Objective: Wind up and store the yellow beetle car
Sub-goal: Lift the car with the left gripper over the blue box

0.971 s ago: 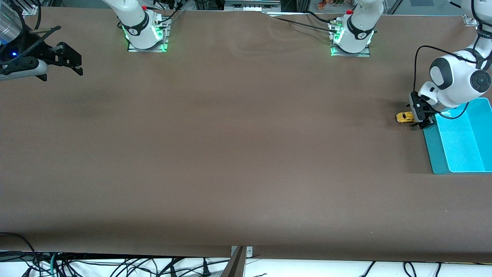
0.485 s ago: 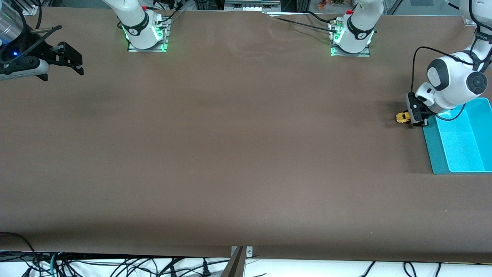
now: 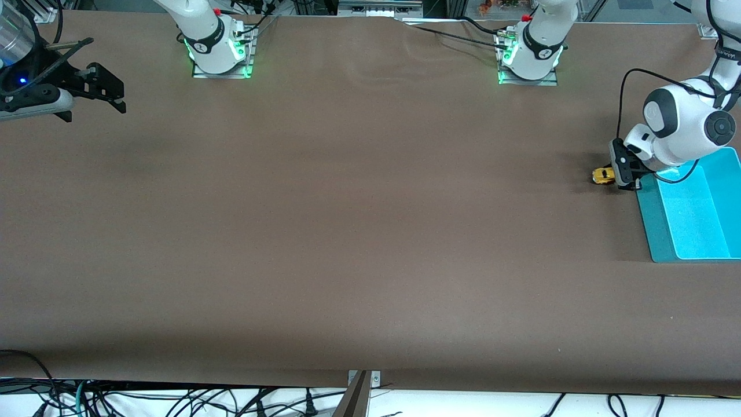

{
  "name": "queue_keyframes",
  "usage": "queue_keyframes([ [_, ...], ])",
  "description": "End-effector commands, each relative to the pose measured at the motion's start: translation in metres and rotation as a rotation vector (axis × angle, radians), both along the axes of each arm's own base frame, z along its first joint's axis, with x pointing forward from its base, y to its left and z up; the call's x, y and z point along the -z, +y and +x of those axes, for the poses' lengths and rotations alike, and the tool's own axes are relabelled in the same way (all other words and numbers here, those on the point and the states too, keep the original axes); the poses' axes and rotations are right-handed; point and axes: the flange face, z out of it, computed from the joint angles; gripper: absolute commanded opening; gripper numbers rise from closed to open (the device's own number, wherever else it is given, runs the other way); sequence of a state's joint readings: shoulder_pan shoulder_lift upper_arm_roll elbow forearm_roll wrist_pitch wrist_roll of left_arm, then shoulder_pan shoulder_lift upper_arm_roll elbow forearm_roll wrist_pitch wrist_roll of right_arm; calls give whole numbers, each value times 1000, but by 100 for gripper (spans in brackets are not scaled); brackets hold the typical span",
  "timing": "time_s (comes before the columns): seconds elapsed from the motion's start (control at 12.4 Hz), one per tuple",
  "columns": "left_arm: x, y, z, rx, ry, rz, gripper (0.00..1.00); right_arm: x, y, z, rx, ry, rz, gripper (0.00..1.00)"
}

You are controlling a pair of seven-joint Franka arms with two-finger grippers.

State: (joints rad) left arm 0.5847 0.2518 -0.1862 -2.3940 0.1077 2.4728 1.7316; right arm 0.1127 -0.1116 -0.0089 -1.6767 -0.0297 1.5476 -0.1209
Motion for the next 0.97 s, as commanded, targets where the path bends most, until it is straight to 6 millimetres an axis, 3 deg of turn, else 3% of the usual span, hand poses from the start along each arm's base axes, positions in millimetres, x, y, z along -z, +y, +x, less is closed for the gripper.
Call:
queue_keyframes([
  [0.0,-50,-18,26,20,38,-24,18,-7,2,1,-2,-10,-10,100],
  [0.24,-101,-17,68,39,53,-25,18,-7,2,1,-3,-10,-10,100],
  [0.49,-117,4,82,60,25,-14,19,-7,2,1,-2,-10,-12,100],
  [0.73,-135,75,86,70,-28,-13,19,-7,2,1,-2,-10,-12,100],
  [0.89,-117,133,82,100,-11,0,19,-7,3,1,-3,-10,-11,100],
])
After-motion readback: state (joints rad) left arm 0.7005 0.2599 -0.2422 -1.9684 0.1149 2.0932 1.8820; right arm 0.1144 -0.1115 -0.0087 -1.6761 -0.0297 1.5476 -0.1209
